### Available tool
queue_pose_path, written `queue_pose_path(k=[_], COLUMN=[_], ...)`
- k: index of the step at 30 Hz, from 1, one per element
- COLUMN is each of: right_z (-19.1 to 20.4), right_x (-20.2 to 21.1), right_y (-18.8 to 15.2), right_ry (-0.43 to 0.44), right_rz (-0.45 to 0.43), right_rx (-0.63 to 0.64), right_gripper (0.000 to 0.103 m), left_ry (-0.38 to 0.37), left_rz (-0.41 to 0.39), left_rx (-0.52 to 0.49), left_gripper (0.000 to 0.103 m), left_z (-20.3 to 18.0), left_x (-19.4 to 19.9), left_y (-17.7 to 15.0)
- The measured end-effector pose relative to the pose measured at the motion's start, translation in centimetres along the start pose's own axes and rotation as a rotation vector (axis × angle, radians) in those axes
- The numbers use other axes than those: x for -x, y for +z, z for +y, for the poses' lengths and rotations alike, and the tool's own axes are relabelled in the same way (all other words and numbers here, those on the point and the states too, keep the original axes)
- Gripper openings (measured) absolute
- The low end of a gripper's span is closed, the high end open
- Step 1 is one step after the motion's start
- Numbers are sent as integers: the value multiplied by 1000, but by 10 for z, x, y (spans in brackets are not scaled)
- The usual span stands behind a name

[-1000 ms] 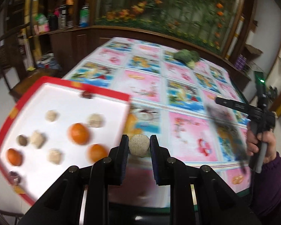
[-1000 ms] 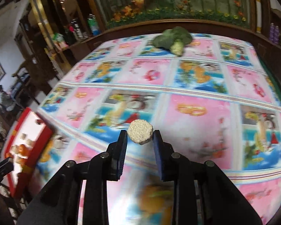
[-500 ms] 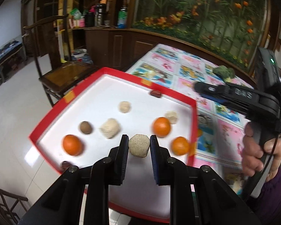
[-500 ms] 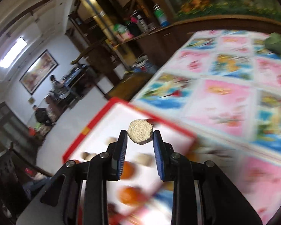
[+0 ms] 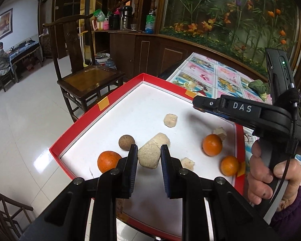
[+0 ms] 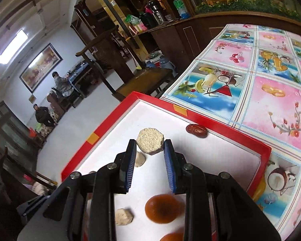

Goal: Organize fruits
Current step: 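Open both grippers to release the cakes into the tray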

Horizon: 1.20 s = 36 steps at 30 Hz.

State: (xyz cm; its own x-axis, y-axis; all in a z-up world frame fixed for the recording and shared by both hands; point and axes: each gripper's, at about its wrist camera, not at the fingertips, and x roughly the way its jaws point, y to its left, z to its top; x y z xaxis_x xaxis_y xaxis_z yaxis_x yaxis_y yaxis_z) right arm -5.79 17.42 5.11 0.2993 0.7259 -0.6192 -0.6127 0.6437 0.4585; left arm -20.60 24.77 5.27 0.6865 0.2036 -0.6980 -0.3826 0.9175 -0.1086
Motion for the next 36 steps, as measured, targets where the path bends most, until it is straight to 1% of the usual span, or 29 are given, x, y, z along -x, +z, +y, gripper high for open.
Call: queue_pose_path(k=[4,8,12,16,19,28,36], right_z=[6,7,10,13,12,6,15], right_x=[-3,-1,-3,-3,-5,-14,-15], right_y=[-5,-6,-11,-13,-15,-21,-26], right_ry=[-40,-48,-105,-118,-123,-179,-210], right_rz=[-9,-18,-3,5,19,79,73], right_rx=[57,76,132,161,167,158,214], right_gripper=[30,31,30,30,30,31,31], left_ry=[17,47,70,90,89,94,123], left_rz=[-4,-16,-27,-22,-14,32,33], left_rx=[12,21,28,21,20,10,6], left_gripper=[22,22,22,22,22,22,22], left_z=[6,11,13,10,10,6,4], left_x=[-3,-6,-8,-12,-14,-22,-23], left_y=[1,4,6,7,7,3,5])
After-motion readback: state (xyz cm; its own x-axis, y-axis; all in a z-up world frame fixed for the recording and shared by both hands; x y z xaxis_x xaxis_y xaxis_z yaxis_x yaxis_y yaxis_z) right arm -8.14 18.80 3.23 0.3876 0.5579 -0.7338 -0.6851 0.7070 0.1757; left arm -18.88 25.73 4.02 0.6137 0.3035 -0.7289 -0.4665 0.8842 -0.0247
